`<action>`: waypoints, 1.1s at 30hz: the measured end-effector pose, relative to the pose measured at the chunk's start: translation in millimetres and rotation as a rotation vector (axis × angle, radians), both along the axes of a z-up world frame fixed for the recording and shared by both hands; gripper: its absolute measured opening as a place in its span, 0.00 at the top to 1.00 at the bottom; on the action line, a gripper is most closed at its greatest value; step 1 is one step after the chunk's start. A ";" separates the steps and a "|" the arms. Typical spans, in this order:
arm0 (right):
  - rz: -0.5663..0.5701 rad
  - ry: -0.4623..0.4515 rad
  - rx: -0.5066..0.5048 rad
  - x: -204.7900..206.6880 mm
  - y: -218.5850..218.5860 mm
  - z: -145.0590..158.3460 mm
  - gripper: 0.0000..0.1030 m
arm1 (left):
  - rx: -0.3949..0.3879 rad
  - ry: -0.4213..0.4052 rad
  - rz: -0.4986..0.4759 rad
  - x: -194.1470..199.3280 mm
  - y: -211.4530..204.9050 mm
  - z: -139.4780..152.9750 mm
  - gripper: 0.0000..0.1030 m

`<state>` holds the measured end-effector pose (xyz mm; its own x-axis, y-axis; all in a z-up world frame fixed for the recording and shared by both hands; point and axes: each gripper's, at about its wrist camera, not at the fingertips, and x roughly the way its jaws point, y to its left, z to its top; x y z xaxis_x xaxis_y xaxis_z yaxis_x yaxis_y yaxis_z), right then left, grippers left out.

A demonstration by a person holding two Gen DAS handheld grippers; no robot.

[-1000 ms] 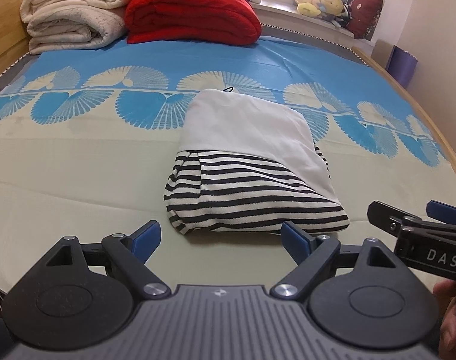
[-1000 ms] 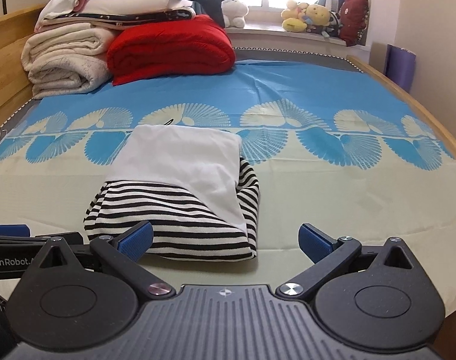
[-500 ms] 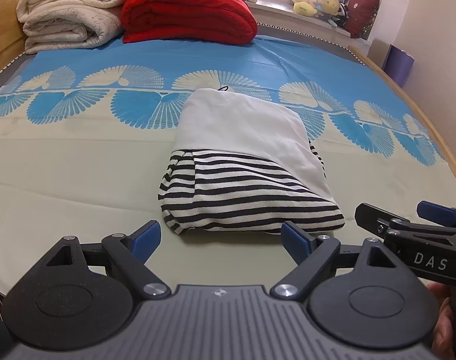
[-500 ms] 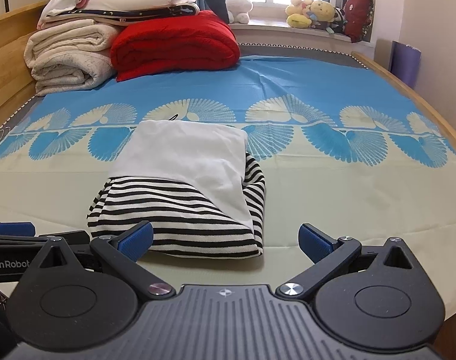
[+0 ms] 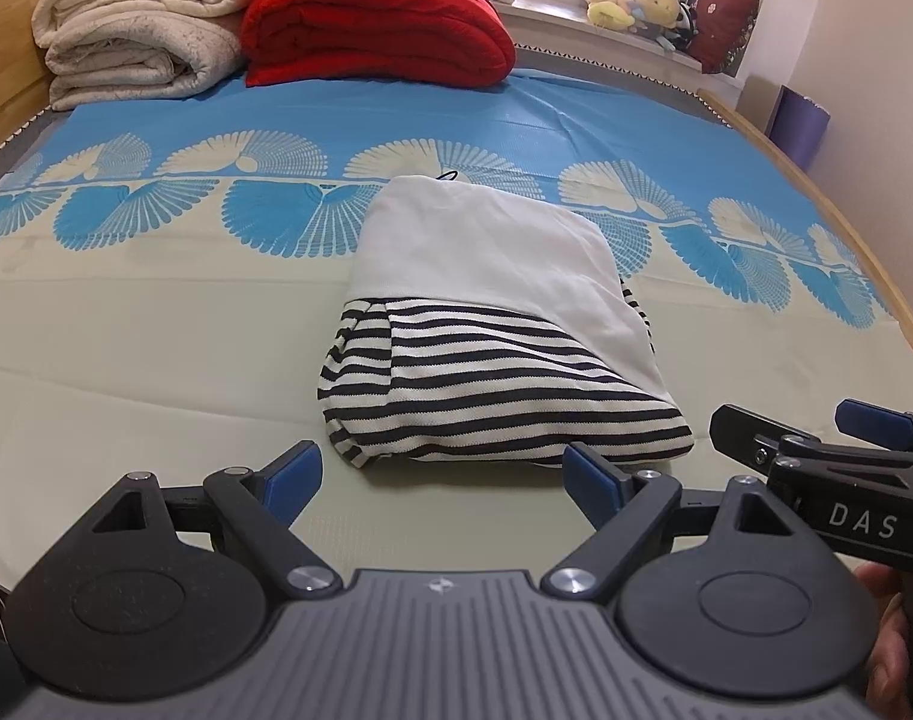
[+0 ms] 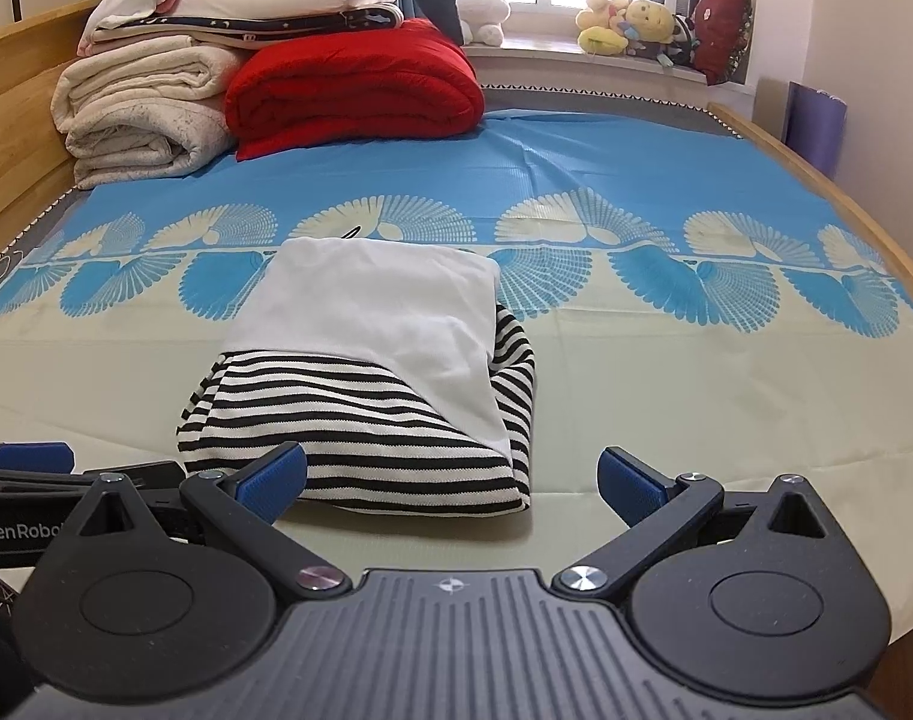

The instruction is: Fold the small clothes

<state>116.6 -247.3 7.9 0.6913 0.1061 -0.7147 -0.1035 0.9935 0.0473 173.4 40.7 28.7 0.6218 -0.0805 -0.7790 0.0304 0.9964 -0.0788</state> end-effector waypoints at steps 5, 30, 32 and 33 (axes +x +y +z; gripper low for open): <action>0.002 0.001 0.000 0.6 0.0 0.6 0.01 | 0.002 0.000 0.002 0.4 1.2 0.1 0.12; -0.005 0.010 -0.002 2.2 3.2 -2.5 0.01 | 0.003 0.002 0.000 0.5 2.3 -0.7 0.12; -0.005 0.009 -0.002 2.2 3.0 -2.2 0.01 | 0.004 0.002 0.000 0.4 2.7 -1.0 0.12; -0.005 0.009 -0.002 2.2 2.9 -2.2 0.01 | 0.005 0.003 -0.001 0.4 2.5 -1.6 0.12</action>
<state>118.8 -244.4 5.7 0.6853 0.1012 -0.7212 -0.0983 0.9941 0.0461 173.7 43.2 27.0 0.6192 -0.0768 -0.7815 0.0308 0.9968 -0.0736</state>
